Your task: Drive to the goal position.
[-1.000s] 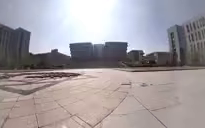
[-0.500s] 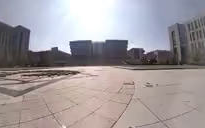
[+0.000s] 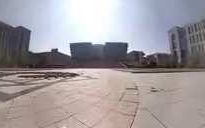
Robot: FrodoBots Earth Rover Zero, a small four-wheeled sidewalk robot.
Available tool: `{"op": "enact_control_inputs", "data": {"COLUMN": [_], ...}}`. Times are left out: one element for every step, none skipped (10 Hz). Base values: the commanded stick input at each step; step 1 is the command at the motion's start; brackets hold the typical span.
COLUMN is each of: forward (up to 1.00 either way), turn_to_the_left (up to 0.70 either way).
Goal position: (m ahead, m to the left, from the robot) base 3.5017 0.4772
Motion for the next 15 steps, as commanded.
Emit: {"op": "enact_control_inputs", "data": {"forward": [0.7, 0.7, 0.7, 0.7, 0.7, 0.7, 0.7, 0.7, 0.7, 0.7, 0.7, 0.7, 0.7, 0.7, 0.7], "turn_to_the_left": [0.0, 0.0, 0.0, 0.0, 0.0, 0.0, 0.0, 0.0, 0.0, 0.0, 0.0, 0.0, 0.0, 0.0, 0.0]}}
